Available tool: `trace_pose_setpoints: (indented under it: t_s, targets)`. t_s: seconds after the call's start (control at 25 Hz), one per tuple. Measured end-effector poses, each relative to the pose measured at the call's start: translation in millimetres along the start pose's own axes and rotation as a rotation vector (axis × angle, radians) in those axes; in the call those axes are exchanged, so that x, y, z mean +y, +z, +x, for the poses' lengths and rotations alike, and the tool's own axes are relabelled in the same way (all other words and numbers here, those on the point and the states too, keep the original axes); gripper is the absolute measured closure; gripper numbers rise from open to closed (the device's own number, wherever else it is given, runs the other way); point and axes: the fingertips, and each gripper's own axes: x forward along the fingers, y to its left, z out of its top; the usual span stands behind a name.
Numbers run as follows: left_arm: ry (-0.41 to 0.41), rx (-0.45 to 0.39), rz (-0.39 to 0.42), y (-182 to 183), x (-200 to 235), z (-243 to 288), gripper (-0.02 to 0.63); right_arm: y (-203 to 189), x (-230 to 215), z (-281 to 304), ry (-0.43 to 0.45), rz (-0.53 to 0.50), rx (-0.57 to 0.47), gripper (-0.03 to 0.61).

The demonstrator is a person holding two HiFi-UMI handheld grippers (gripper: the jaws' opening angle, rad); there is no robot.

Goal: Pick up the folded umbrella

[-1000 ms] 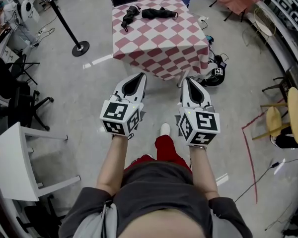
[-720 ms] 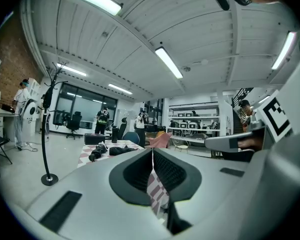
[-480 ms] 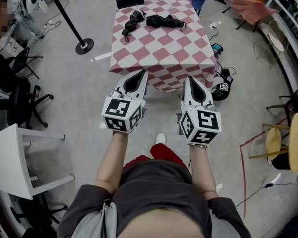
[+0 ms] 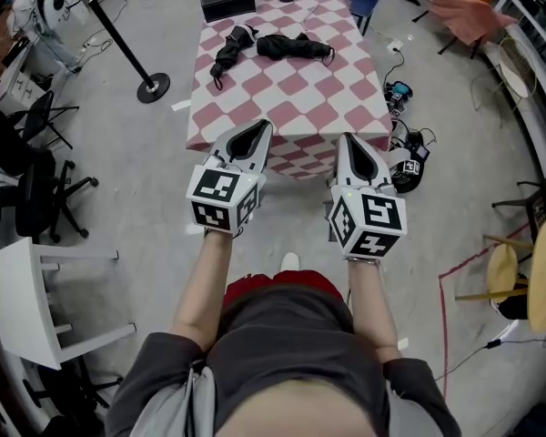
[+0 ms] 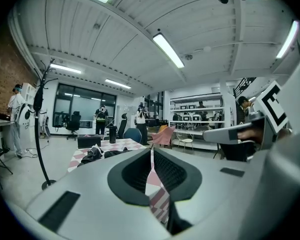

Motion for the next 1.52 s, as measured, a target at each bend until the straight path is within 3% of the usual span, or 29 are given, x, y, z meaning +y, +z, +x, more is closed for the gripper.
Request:
trace_pose_setpoints:
  t_s: [0.6,1.2,1.52]
  targets:
    - [-0.002,0.038,0.017,13.5,27.7,64.4,0.504,9.0,-28.5,43.6,0.009,-0.005,0.009,0.560]
    - [-0.101,0.151,0.138,11.9,69.7,163.6,0.382,12.5,-67.5,118.8,-0.065,0.001,0.034,0.560]
    - [-0.136,0.222,0.193,7.3,113.9,220.6,0.341,13.3,-79.2,173.3,-0.097,0.006,0.063,0.560]
